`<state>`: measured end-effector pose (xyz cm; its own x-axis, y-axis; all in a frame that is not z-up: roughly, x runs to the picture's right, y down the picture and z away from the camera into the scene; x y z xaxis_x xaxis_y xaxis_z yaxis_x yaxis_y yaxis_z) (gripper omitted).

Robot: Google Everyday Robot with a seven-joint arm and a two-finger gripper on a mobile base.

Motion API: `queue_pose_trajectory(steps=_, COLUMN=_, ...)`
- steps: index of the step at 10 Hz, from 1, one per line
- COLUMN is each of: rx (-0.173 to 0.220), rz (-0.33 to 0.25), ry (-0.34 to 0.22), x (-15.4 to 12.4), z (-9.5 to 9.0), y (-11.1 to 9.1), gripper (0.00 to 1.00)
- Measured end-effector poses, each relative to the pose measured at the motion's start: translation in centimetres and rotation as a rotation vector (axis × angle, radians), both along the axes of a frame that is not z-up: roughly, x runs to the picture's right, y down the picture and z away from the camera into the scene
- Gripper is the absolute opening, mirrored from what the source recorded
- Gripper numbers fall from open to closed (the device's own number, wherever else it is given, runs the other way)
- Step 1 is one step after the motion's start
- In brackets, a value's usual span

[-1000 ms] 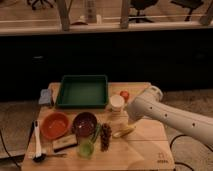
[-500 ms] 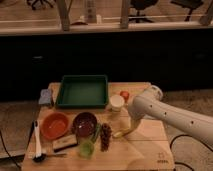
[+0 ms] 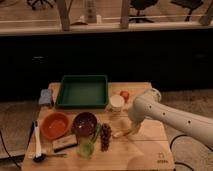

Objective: Place banana in paper cup

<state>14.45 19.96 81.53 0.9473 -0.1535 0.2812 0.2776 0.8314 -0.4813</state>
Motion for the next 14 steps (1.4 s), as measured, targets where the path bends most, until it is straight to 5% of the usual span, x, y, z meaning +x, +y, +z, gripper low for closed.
queue_pose_trajectory(steps=4, rx=-0.055, rz=-0.008, ry=-0.020, x=-0.7, z=1.4, y=2.3, gripper=0.75)
queue_pose_trajectory(steps=11, rx=-0.068, rz=0.038, ry=-0.029, x=1.6, z=1.8, y=3.5, gripper=0.05)
queue_pose_trajectory(steps=14, rx=-0.044, rz=0.043, ry=-0.025, x=4.1, z=0.7, y=2.5, gripper=0.00)
